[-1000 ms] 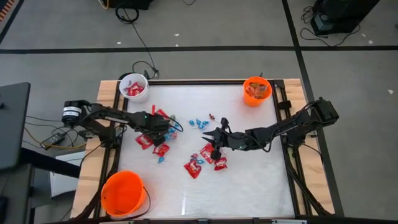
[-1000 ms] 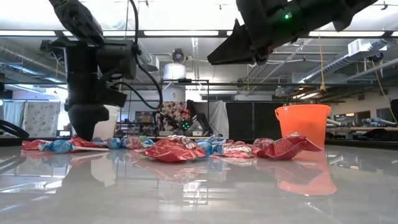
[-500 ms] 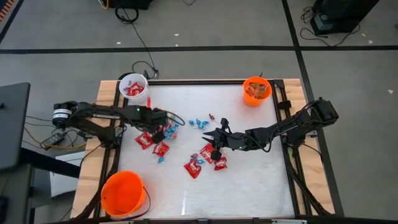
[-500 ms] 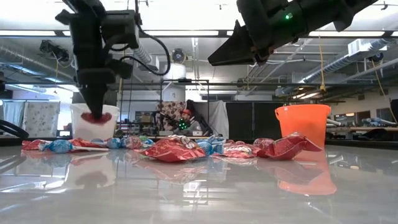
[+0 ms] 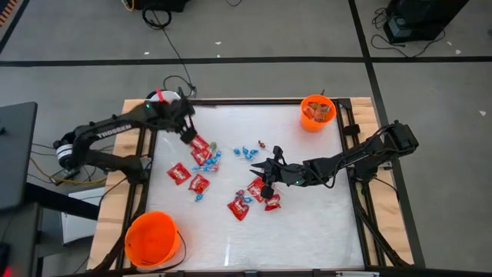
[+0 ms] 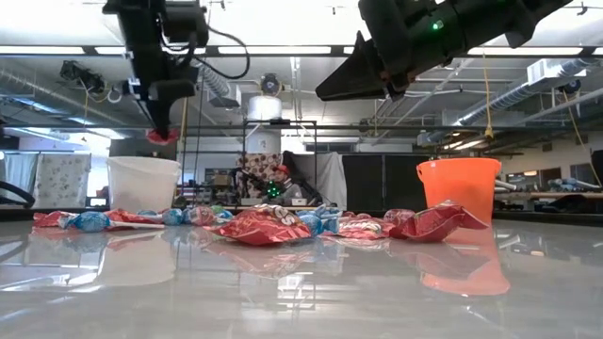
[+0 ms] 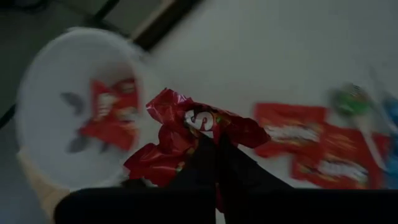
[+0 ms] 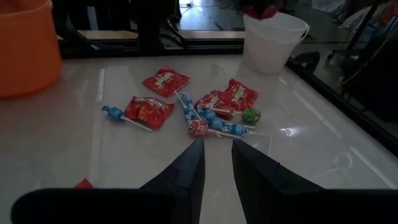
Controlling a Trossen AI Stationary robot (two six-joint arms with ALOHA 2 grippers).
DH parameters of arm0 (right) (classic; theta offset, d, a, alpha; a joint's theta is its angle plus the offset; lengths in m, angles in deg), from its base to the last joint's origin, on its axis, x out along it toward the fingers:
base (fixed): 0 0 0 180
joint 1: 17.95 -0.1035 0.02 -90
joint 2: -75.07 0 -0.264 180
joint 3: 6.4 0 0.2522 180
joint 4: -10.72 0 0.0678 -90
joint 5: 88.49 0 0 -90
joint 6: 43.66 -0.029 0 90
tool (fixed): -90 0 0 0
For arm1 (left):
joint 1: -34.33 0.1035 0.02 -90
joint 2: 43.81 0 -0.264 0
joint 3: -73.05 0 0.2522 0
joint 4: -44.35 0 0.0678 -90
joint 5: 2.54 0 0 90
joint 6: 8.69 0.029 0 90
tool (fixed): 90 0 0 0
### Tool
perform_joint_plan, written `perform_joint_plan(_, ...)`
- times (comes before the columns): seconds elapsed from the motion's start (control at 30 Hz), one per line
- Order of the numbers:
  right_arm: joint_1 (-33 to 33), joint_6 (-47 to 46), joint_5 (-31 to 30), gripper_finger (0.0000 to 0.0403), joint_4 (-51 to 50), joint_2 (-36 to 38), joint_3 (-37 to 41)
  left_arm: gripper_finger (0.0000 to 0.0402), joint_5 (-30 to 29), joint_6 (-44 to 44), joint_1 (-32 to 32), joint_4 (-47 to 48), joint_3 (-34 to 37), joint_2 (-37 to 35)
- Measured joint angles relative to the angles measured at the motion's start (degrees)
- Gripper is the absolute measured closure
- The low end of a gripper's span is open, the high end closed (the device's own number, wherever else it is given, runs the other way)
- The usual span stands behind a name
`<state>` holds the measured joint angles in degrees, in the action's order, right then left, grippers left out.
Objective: Sort candy by brand, put in halloween buckets
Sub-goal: Put the red candy pack into the white bucket
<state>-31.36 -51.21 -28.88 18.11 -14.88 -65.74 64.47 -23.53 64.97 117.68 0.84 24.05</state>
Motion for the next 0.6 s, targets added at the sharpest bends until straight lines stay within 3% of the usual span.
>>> perform_joint_plan(0.23, 0.0, -1.9, 0.0, 0.0309, -1.9, 0.0, 0.0, 0.0401, 0.2, 4.5, 14.5, -2.8, 0.0, 0.5)
perform_joint_plan(0.37, 0.0, -1.9, 0.0, 0.0309, -2.3, 0.0, 0.0, 0.0401, 5.1, 5.5, 21.0, -7.0, 0.0, 1.0)
perform_joint_plan(0.6, 0.1, -4.5, 0.9, 0.0311, -3.7, 0.0, 0.0, 0.0372, 1.6, 2.1, 23.9, -9.5, 0.7, 5.4)
